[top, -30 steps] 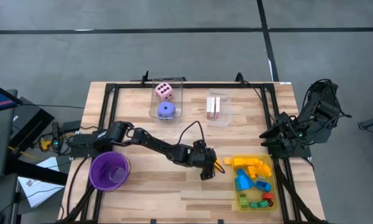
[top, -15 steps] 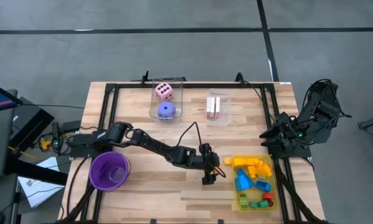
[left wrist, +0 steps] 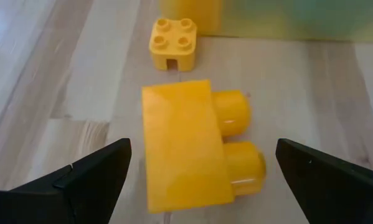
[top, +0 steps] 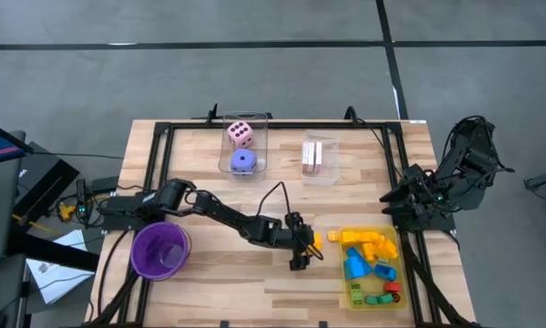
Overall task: Pick & Place Toys
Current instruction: Put the left yellow game piece into the bin
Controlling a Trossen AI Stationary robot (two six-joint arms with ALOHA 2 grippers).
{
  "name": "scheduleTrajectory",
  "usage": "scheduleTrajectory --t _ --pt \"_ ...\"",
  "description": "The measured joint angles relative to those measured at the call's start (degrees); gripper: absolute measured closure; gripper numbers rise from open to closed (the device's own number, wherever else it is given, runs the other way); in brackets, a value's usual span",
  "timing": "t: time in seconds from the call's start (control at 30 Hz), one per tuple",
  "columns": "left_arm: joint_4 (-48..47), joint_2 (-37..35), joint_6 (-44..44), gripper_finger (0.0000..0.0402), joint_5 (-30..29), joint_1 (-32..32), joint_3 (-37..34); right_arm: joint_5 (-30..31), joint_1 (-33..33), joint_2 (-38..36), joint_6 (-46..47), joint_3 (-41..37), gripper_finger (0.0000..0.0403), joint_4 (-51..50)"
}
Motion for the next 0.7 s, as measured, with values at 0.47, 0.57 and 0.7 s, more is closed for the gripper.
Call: scheduleTrajectory --t 0.47,0.57,0.7 --pt "1.8 0.0 -1.4 0.0006 -1.5 0.6 -1.4 1.3 0.0 0.0 0.2 0.0 0.0196 0.0" --pt "1.6 0.0 -1.4 0.0015 -0.2 0.5 -1.4 1.3 0.0 0.0 0.2 0.0 0.0196 0.0" --pt "1.4 0.5 -1.4 0.0034 0.4 0.5 -1.4 1.3 0.0 0.0 0.2 0.0 0.0196 0.0"
